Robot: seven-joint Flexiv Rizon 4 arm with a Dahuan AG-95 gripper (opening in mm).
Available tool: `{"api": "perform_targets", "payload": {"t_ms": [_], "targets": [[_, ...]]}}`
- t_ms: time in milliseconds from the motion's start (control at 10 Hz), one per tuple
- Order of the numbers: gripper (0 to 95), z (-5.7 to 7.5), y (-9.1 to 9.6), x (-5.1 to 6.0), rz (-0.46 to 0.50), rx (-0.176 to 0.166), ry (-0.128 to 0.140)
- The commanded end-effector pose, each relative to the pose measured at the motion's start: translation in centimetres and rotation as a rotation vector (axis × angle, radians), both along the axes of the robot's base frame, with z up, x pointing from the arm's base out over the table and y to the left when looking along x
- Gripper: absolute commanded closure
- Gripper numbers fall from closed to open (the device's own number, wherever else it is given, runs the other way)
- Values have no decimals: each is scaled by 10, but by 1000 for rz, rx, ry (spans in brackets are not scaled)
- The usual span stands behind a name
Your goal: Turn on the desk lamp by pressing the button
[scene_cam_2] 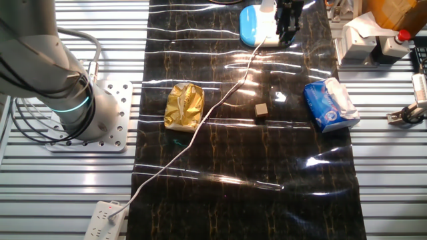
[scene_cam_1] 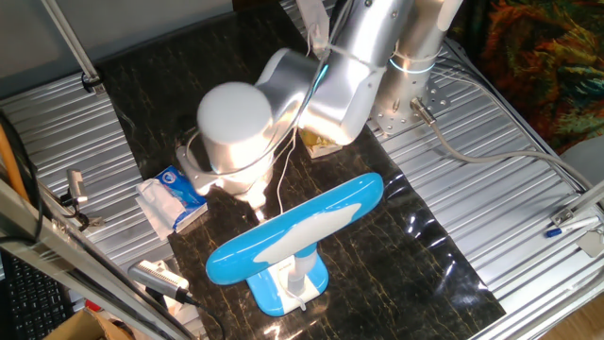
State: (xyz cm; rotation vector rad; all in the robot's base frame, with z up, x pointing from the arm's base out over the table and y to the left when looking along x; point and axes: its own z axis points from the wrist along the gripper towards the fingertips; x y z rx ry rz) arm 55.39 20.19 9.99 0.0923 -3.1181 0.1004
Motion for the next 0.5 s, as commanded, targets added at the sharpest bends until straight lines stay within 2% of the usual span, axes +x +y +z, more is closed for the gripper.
{"api": "perform_targets", "payload": {"t_ms": [100,300,500], "targets": [[950,1,-2,-1,-4,4,-7],[950,1,-2,-1,30,9,-4],[950,2,-3,-1,46,17,15]]}}
